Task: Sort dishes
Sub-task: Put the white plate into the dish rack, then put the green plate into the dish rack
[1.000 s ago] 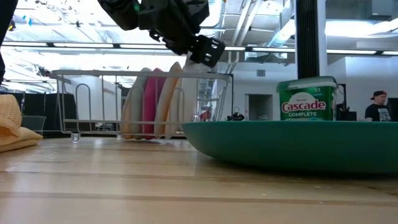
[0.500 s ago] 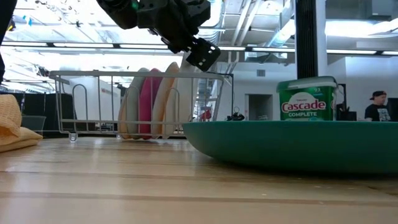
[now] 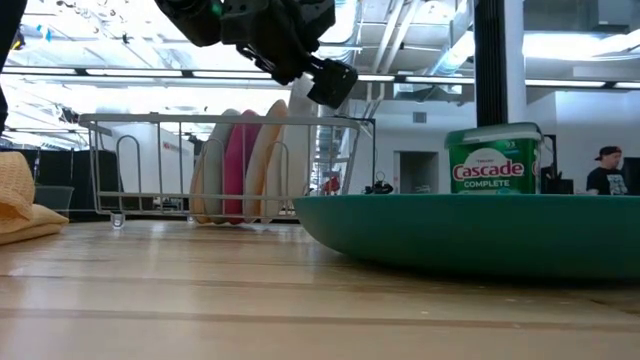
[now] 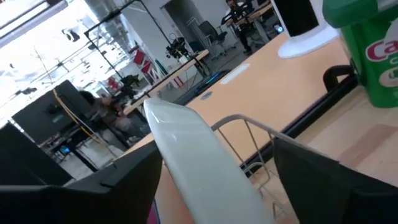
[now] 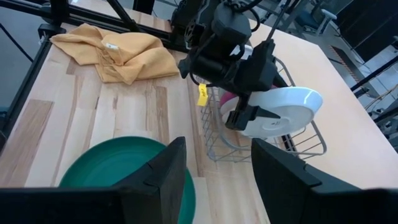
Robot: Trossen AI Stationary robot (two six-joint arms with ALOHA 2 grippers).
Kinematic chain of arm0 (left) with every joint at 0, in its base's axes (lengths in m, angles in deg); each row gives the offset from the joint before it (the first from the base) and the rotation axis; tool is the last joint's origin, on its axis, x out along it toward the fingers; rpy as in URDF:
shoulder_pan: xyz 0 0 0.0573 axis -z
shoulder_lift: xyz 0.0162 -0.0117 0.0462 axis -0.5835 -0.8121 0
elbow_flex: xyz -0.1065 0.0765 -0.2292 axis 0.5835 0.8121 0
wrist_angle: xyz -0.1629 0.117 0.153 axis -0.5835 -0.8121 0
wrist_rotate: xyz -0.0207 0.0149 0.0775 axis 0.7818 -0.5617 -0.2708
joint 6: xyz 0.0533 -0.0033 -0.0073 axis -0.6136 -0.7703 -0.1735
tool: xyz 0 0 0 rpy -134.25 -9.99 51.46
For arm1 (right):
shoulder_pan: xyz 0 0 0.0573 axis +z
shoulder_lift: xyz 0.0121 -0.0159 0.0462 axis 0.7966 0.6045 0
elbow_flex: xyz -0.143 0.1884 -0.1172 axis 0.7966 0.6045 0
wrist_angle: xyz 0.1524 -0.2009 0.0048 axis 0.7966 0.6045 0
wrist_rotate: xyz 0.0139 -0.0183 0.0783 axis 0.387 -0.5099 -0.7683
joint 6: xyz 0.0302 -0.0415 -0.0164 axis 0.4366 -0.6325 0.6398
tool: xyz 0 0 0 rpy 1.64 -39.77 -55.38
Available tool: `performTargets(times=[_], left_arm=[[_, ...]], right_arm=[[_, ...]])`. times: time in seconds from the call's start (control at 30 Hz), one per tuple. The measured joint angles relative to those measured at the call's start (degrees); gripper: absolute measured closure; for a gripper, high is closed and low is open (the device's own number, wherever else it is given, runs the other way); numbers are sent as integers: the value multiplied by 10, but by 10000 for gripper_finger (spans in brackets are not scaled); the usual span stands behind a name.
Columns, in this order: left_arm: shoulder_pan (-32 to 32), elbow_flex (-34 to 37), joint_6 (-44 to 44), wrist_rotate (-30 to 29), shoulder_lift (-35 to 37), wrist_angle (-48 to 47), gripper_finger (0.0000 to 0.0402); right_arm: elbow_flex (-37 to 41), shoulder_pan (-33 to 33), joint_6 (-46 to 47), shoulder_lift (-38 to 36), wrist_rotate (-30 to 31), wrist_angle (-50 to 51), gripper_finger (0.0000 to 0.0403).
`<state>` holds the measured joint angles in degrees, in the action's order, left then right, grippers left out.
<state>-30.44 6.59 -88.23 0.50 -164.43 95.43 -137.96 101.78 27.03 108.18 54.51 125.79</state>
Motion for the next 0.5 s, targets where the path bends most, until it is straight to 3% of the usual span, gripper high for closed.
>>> performTargets(times=[0.23,0.5], left_arm=[[0,0,-9,-4,0,23,54],[6,0,-114,-8,0,121,33]], right_arm=[[0,0,0,0,-11,0,223],[0,0,0,0,-11,0,223]])
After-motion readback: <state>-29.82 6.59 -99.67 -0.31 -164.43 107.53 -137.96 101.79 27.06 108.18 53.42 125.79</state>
